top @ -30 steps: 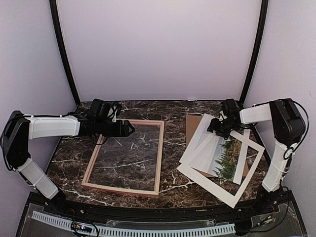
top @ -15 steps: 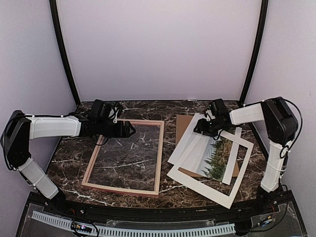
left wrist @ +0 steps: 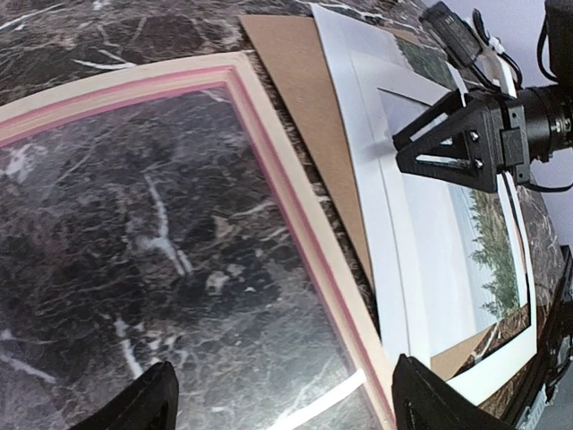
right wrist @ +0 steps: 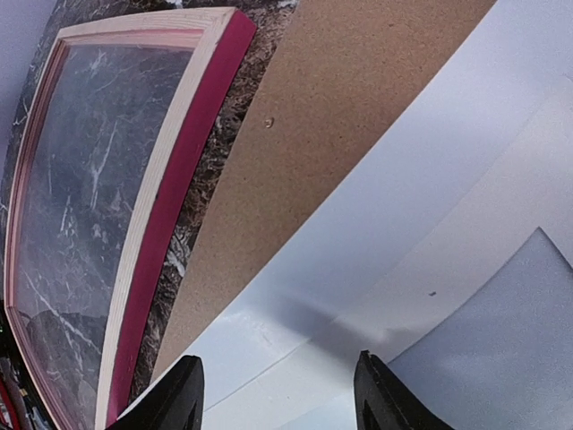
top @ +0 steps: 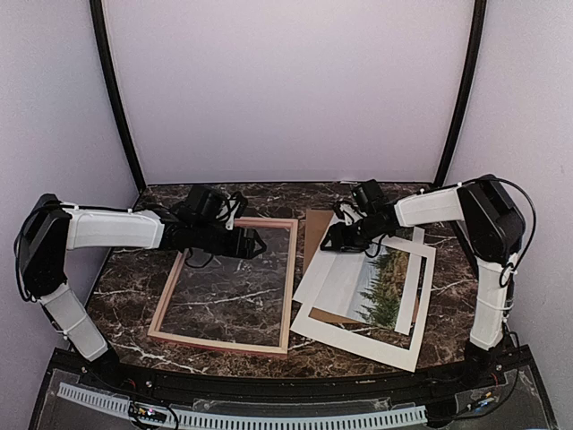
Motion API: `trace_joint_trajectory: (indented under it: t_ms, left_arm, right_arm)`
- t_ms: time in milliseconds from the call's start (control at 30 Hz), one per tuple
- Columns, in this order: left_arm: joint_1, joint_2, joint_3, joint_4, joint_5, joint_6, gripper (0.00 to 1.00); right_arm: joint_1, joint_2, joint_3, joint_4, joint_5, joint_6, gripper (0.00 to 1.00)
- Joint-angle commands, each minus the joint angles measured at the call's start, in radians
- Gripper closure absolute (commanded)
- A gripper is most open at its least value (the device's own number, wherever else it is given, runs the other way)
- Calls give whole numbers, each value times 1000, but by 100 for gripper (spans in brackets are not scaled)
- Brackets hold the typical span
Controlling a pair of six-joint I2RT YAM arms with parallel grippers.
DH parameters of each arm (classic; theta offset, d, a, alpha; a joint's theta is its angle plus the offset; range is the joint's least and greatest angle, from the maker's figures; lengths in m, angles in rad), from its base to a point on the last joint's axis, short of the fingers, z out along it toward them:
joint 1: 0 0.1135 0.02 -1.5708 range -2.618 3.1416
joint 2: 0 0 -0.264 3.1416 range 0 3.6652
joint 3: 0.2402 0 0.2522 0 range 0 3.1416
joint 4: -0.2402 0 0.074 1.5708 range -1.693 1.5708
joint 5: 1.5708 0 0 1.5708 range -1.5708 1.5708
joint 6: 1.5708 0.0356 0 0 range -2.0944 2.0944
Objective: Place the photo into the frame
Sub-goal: Pick up the mat board from the photo.
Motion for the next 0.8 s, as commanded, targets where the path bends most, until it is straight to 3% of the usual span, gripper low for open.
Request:
trace_joint_trajectory:
  t_ms: [0,333,533,767]
  left_arm:
    - [-67,36,59,18,55,43,15]
    - [-224,209,251,4,90,57,15]
    - [-295,340,350,-17,70,84,16]
    - [-339,416,420,-44,29,116,16]
  right_arm:
    - [-11,-139,-14,-68,74,-21,42]
    - [-135,-431,-242,-247,357,102,41]
    - [-283,-580,-451,-243,377,144,41]
    - [-383,-654,-577,-211,343,172,41]
